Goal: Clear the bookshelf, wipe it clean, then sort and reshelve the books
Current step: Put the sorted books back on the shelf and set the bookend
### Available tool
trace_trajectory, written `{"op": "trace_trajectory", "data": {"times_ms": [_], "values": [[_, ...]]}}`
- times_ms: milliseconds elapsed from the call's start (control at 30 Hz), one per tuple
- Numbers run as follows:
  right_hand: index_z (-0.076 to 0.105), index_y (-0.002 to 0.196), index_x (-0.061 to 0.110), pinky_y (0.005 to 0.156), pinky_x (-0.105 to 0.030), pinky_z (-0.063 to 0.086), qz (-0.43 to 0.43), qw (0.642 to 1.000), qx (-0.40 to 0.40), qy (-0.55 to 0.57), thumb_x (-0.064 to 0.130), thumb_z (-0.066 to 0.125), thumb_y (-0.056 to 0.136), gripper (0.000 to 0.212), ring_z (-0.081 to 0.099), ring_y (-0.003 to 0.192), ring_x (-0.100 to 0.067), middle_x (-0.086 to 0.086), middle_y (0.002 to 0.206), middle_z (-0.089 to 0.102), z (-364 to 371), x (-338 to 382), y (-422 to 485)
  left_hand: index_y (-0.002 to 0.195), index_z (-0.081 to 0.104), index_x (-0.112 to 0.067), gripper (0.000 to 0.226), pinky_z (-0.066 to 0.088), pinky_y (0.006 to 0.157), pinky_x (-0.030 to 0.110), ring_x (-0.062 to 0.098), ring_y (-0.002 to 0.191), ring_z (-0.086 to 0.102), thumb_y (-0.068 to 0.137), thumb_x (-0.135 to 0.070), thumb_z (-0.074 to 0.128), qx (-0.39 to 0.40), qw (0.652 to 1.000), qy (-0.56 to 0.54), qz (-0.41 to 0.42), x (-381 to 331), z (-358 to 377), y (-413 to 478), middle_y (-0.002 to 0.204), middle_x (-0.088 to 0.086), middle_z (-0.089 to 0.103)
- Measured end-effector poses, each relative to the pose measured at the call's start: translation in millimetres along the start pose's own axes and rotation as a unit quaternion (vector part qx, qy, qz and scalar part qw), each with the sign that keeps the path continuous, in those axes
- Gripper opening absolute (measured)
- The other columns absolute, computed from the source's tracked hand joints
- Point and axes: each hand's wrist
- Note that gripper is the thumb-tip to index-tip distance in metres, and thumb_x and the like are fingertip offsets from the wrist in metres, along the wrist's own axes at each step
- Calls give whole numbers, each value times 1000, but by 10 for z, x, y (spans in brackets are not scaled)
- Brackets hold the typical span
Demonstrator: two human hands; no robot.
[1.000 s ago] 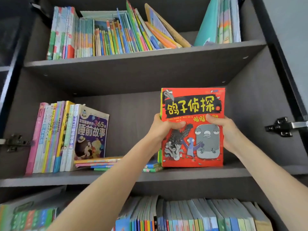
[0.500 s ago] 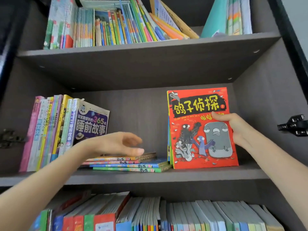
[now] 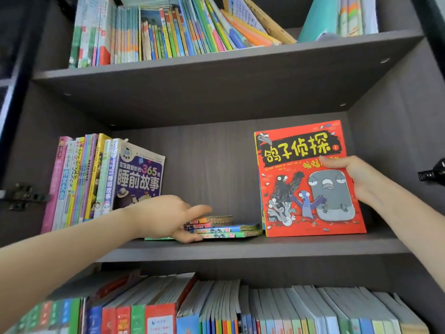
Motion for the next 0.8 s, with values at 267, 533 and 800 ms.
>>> {"op": "trace_trajectory", "data": {"times_ms": [267, 533, 800], "values": [[65, 97, 16, 75, -41, 53, 10, 1000, -7, -7, 27, 73, 73, 27, 69, 83, -28, -7, 84, 75, -5, -17, 21, 125, 38, -21, 53, 44, 71, 26, 18, 93, 61, 86, -47, 62, -60, 976, -152, -142, 61, 227, 224, 112, 1, 64], [65, 94, 15, 69, -39, 52, -4, 999, -35, 16, 21, 71, 78, 18, 71, 65, -24, -7, 79, 74, -17, -15, -8, 112, 43, -13, 42, 49, 69, 33, 24, 84, 63, 89, -45, 58, -166, 934, -163, -272, 261, 293, 347, 100, 6, 66], [65, 109, 10, 75, -42, 54, -11, 997, -61, 34, 18, 78, 62, 50, 71, 67, -29, -14, 97, 71, 281, -72, -20, 100, 52, -4, 33, 54, 57, 36, 23, 71, 63, 90, -34, 62, -364, 643, -408, -536, 787, 281, 142, 89, 10, 65]]}}
Point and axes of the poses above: each hand's wrist, its own y-axis towards the middle knuckle, its own z-axis out of the palm, x = y × z
